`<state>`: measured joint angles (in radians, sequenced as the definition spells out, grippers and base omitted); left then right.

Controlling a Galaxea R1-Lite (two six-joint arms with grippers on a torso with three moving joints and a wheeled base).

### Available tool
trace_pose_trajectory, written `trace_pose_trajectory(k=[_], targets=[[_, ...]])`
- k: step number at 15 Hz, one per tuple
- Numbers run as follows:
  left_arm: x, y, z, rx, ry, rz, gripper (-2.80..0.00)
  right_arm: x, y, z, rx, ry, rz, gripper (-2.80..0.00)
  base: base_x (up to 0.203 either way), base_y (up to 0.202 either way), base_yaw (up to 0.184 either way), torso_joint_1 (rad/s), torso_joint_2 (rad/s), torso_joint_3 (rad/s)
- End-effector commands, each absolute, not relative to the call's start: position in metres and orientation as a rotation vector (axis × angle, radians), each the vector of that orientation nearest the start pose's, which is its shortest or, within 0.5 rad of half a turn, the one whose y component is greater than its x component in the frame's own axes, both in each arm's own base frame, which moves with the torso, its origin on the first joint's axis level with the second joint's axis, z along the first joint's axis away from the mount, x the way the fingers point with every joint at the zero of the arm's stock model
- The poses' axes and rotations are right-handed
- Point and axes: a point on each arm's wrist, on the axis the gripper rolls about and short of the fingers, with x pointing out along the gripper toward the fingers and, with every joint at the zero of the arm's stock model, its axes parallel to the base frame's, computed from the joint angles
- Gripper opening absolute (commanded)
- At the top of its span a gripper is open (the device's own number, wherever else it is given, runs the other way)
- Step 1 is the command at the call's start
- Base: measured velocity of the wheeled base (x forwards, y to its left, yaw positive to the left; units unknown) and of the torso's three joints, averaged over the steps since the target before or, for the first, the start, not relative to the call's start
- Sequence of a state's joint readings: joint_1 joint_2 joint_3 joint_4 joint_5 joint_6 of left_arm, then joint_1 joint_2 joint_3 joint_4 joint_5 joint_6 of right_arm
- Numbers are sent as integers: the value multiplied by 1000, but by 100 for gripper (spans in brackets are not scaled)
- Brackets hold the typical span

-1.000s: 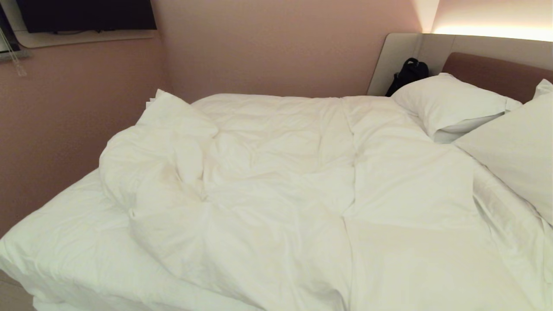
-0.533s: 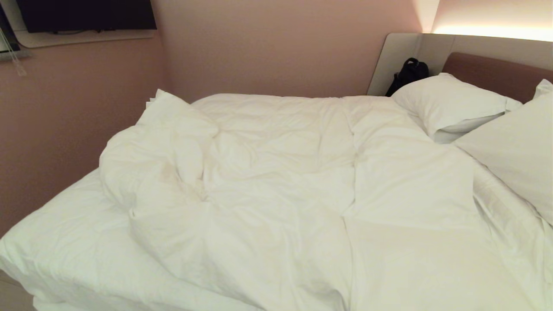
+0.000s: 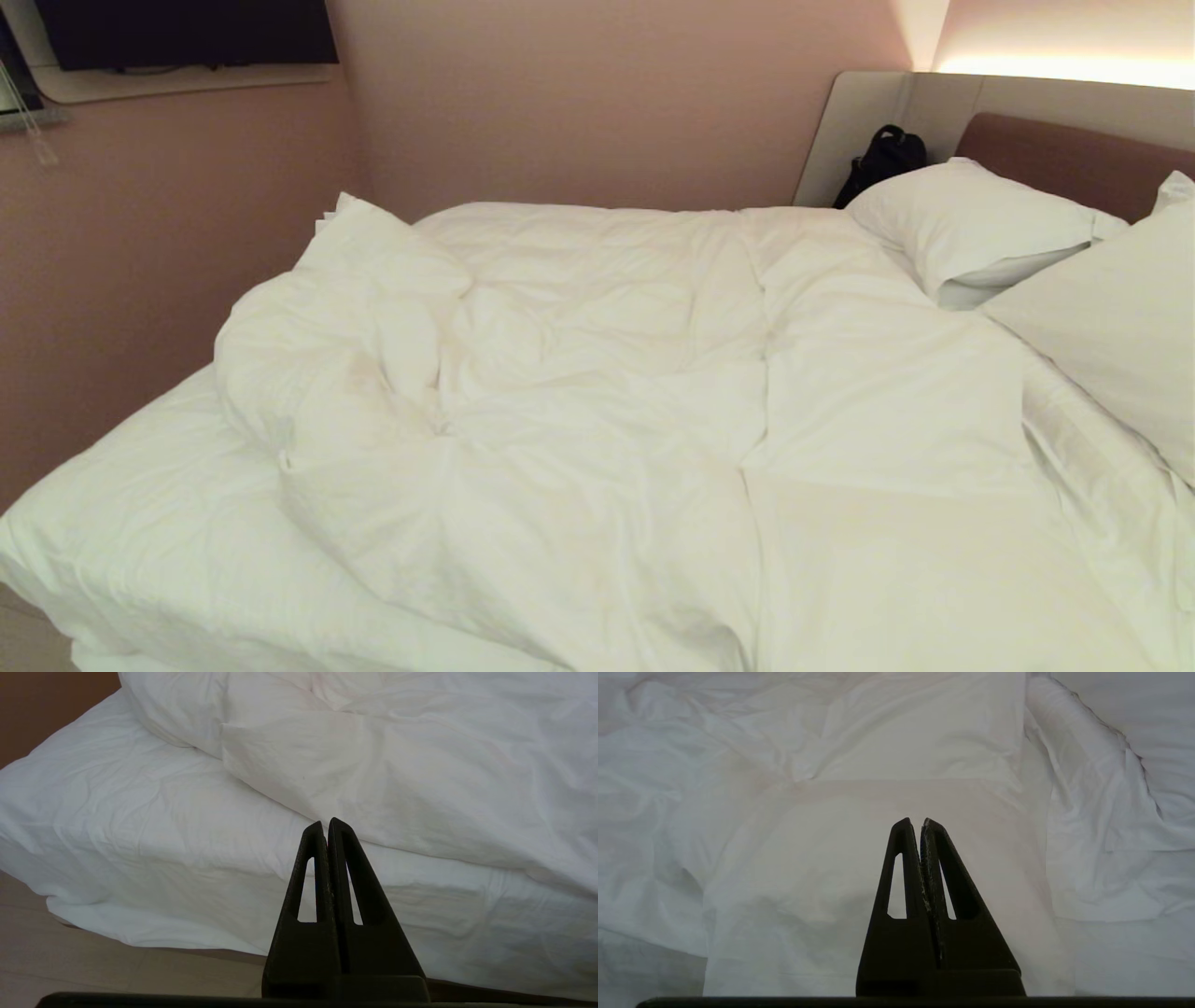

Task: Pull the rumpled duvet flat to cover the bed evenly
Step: Flatten the corners of the folded blanket

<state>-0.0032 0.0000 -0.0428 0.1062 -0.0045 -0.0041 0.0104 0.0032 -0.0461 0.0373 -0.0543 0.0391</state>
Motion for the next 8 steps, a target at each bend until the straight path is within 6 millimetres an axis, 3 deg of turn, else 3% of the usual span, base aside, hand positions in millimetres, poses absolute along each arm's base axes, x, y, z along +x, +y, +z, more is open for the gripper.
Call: trace_pose_trajectory(k=[1, 8], targets=[[-26, 0, 76, -5, 63, -8, -280, -26, -1, 83, 17, -5, -16, -280, 0, 0, 0, 0, 0, 0], [-26, 0, 76, -5, 64, -8, -280, -23, -1, 76, -28, 0, -3, -280, 0, 0, 0, 0, 0, 0]])
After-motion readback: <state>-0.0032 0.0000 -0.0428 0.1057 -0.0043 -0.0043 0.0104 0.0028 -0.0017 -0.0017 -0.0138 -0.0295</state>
